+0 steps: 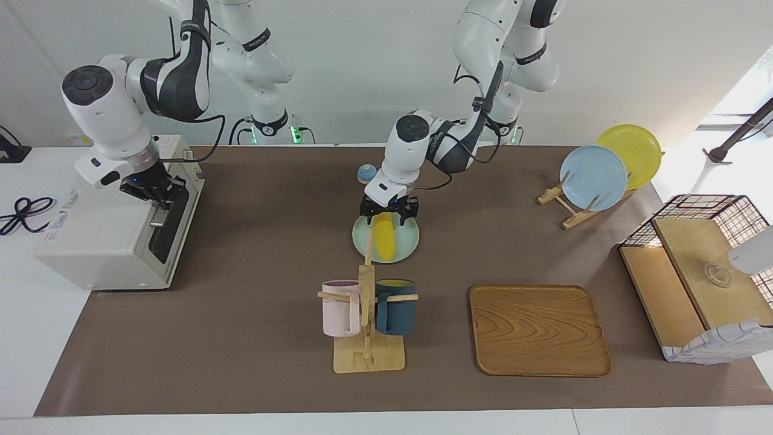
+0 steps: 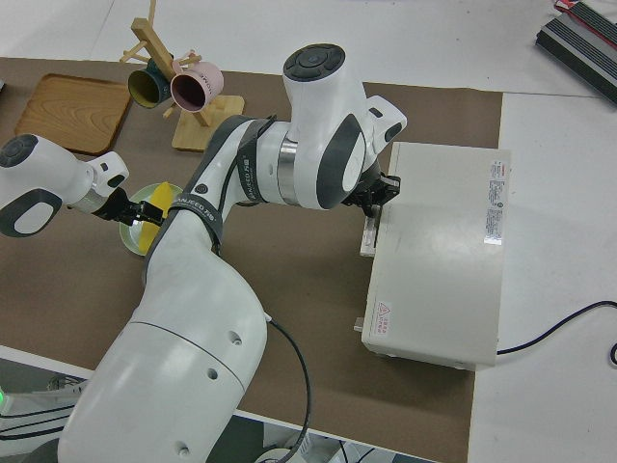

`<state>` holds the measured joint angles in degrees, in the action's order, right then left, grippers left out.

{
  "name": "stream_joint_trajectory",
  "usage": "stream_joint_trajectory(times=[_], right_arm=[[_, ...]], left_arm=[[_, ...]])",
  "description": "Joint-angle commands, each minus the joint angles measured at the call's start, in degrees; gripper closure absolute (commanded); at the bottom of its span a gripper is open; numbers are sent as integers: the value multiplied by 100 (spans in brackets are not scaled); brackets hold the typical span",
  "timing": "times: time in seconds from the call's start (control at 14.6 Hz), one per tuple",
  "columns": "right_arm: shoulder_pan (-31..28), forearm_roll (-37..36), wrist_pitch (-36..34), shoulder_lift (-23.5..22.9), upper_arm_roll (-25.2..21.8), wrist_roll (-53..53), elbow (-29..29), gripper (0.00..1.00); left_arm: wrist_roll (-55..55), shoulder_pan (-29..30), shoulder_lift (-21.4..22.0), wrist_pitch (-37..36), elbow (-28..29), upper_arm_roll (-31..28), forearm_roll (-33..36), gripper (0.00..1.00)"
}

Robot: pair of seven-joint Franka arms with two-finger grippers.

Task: Put corn in oven
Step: 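Open the left gripper and withdraw while the right gripper reaches the oven door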

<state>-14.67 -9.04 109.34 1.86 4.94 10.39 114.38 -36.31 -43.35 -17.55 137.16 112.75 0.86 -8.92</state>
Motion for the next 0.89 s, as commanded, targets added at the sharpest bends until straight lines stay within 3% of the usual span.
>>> stream_joint_trajectory(times=[0.0, 0.27, 0.55, 0.82], right_arm=[[-167, -116, 271, 60, 51, 130, 331, 100], [112, 147, 324, -63, 60, -299, 366, 100], [421, 367, 1009, -81, 60, -695, 831, 100], [562, 447, 1413, -388, 60, -854, 928, 100]], left_arm=[[475, 387, 514, -618, 20, 2, -13, 0], [862, 975, 901, -1724, -532, -15, -5, 0], [1520, 1941, 955, -2920, -1455, -15, 266, 0], [2582, 2882, 1323, -3413, -1527, -15, 504, 0]])
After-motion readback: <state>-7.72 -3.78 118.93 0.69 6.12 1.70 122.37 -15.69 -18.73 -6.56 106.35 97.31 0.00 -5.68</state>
